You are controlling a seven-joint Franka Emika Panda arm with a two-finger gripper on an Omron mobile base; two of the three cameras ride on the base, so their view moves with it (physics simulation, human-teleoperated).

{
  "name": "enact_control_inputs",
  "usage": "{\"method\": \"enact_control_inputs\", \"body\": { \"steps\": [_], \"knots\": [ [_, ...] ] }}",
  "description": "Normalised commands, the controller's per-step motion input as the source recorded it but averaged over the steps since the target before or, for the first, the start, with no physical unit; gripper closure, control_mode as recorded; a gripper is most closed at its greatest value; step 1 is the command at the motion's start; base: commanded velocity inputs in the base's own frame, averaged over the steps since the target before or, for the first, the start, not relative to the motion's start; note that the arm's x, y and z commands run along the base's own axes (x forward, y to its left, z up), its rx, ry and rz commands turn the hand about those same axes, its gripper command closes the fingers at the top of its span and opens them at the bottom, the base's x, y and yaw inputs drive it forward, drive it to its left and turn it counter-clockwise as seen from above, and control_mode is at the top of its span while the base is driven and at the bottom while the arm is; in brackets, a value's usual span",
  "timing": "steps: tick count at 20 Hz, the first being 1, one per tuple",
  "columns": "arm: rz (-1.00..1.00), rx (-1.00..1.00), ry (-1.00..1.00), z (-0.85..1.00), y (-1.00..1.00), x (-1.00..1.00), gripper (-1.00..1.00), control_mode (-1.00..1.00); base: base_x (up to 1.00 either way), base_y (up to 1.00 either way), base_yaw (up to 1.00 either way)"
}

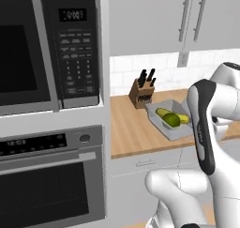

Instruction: Take the meat container that has the shrimp and place it on the second highest rack of the freezer. Then take the vegetable container that has the lime and cucumber and place it on the highest rack of the freezer.

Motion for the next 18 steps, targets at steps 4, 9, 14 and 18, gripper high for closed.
{"method": "enact_control_inputs", "body": {
  "steps": [4, 9, 14, 18],
  "knots": [
    [0.00, 0.00, 0.00, 0.00, 0.00, 0.00, 1.00, 1.00, -1.00, 0.03, -0.03],
    [0.00, 0.00, 0.00, 0.00, 0.00, 0.00, 1.00, 1.00, -0.70, 0.57, 0.06],
    [0.00, 0.00, 0.00, 0.00, 0.00, 0.00, 1.00, 1.00, -0.10, 1.00, 0.16],
    [0.00, 0.00, 0.00, 0.00, 0.00, 0.00, 1.00, 1.00, 0.00, 1.00, 0.08]
  ]
}}
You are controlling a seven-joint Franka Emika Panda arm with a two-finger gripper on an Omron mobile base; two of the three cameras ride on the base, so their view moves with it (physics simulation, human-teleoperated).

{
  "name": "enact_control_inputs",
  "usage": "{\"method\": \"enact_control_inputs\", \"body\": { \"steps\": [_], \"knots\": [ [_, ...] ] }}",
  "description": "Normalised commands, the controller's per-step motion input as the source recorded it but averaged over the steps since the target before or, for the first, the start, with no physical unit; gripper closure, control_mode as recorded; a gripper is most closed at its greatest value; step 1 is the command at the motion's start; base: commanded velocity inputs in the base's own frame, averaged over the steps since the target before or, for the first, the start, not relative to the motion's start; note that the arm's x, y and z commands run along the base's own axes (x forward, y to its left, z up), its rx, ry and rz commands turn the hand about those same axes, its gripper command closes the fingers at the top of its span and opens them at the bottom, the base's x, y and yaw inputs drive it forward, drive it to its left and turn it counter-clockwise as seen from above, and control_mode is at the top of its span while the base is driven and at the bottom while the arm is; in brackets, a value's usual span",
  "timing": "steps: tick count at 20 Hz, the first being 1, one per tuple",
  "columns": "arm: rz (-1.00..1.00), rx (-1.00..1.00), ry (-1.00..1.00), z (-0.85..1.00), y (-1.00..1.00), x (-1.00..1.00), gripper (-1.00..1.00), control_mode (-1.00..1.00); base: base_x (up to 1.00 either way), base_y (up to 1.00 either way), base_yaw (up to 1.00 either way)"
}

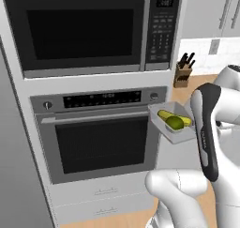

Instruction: Take the meat container that has the shrimp and place it on the second highest rack of the freezer. Then take the vegetable container that has the lime and cucumber and place it on the highest rack of the freezer.

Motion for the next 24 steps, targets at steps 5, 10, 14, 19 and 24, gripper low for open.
{"method": "enact_control_inputs", "body": {
  "steps": [5, 10, 14, 19, 24],
  "knots": [
    [0.00, 0.00, 0.00, 0.00, 0.00, 0.00, 1.00, 1.00, -0.11, 1.00, 0.01],
    [0.00, 0.00, 0.00, 0.00, 0.00, 0.00, 1.00, 1.00, -0.27, 1.00, 0.00],
    [0.00, 0.00, 0.00, 0.00, 0.00, 0.00, 1.00, 1.00, -0.24, 1.00, 0.00],
    [0.00, 0.00, 0.00, 0.00, 0.00, 0.00, 1.00, 1.00, -0.18, 1.00, 0.00],
    [0.00, 0.00, 0.00, 0.00, 0.00, 0.00, 1.00, 1.00, -0.04, 1.00, 0.00]
  ]
}}
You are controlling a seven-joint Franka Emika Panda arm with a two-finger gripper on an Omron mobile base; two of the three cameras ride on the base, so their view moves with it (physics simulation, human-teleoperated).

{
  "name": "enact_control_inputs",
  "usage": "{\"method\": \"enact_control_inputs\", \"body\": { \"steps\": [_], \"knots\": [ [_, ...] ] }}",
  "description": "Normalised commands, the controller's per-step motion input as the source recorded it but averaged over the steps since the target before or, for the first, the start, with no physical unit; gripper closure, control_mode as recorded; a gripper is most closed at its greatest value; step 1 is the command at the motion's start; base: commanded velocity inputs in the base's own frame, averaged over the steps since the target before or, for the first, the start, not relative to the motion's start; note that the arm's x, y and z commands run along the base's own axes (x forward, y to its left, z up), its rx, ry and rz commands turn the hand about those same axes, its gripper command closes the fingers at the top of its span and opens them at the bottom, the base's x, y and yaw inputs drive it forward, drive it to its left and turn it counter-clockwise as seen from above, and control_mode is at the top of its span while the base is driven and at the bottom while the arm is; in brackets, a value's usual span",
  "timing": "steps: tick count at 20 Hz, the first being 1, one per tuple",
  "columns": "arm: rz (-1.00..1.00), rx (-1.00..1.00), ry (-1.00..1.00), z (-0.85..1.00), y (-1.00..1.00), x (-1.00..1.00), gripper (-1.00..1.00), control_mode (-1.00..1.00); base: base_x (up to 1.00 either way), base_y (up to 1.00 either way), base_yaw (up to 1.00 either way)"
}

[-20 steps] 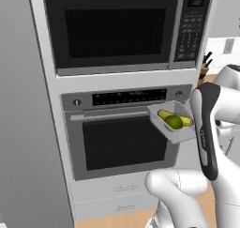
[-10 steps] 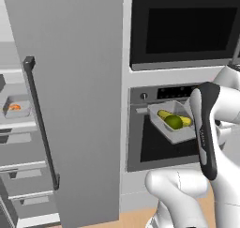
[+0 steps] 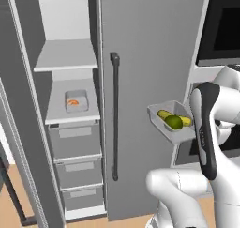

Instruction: Take the meat container that has the shrimp and place it on the second highest rack of the freezer. Then take the vegetable container that has the lime and cucumber and place it on the highest rack of the freezer.

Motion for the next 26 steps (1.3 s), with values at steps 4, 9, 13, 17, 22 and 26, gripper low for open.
{"method": "enact_control_inputs", "body": {
  "steps": [4, 9, 13, 17, 22, 26],
  "knots": [
    [0.00, 0.00, 0.00, 0.00, 0.00, 0.00, 1.00, 1.00, 0.00, 1.00, 0.00],
    [0.00, 0.00, 0.00, 0.00, 0.00, 0.00, 1.00, 1.00, 0.06, 0.95, 0.00],
    [0.00, 0.00, 0.00, 0.00, 0.00, 0.00, 1.00, 1.00, 0.39, 0.28, 0.00],
    [0.00, 0.00, 0.00, 0.00, 0.00, 0.00, 1.00, 1.00, 0.57, 0.03, 0.00],
    [0.00, 0.00, 0.00, 0.00, 0.00, 0.00, 1.00, 1.00, 0.75, 0.42, 0.00],
    [0.00, 0.00, 0.00, 0.00, 0.00, 0.00, 1.00, 1.00, 0.64, 0.34, 0.00]
  ]
}}
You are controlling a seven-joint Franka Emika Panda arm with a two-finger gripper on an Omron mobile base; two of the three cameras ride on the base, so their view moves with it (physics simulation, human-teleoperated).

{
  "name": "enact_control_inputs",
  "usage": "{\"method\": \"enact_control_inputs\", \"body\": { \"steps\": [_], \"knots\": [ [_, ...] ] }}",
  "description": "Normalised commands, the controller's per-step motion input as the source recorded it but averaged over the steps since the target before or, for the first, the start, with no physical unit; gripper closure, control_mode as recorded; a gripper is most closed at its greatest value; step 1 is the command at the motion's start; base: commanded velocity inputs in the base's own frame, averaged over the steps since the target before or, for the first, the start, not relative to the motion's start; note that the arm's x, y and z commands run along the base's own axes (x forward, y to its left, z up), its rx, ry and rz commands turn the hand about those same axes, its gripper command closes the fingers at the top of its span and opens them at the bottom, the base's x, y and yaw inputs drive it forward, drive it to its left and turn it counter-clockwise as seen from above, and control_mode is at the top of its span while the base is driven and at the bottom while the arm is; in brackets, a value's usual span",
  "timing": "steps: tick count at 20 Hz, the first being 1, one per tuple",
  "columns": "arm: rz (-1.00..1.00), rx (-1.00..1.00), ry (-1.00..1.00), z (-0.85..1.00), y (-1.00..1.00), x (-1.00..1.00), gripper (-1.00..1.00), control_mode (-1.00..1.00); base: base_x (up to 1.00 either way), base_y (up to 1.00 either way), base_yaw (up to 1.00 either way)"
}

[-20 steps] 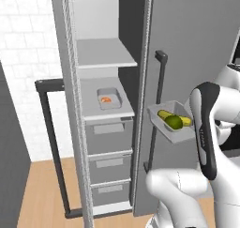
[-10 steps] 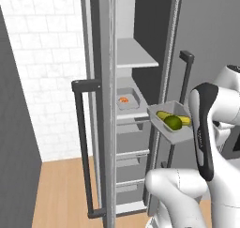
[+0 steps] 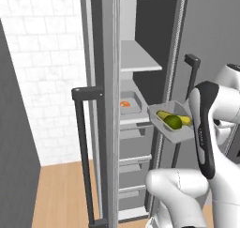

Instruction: Take the meat container that has the shrimp and place it on the second highest rack of the freezer. Then take the vegetable container that has the lime and cucumber and place it on the highest rack of the freezer.

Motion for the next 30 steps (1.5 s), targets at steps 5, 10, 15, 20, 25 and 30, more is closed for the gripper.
{"method": "enact_control_inputs", "body": {
  "steps": [5, 10, 15, 20, 25, 30],
  "knots": [
    [0.00, -0.02, -0.22, 0.23, 0.23, -0.08, 1.00, -1.00, 0.02, 0.21, 0.00],
    [0.00, -0.04, -0.44, 0.76, 0.32, 0.09, 1.00, -1.00, 0.00, 0.00, 0.00],
    [0.00, -0.02, -0.22, 0.61, 0.16, 0.87, 1.00, -1.00, 0.00, 0.00, 0.00],
    [0.00, 0.00, -0.10, 0.49, 0.14, 1.00, 1.00, -1.00, 0.00, 0.00, 0.00],
    [0.00, 0.00, -0.01, 0.30, 0.00, 1.00, 1.00, -1.00, 0.00, 0.00, 0.00],
    [0.00, 0.00, 0.00, 0.01, 0.00, 1.00, 1.00, -1.00, 0.00, 0.00, 0.00]
  ]
}}
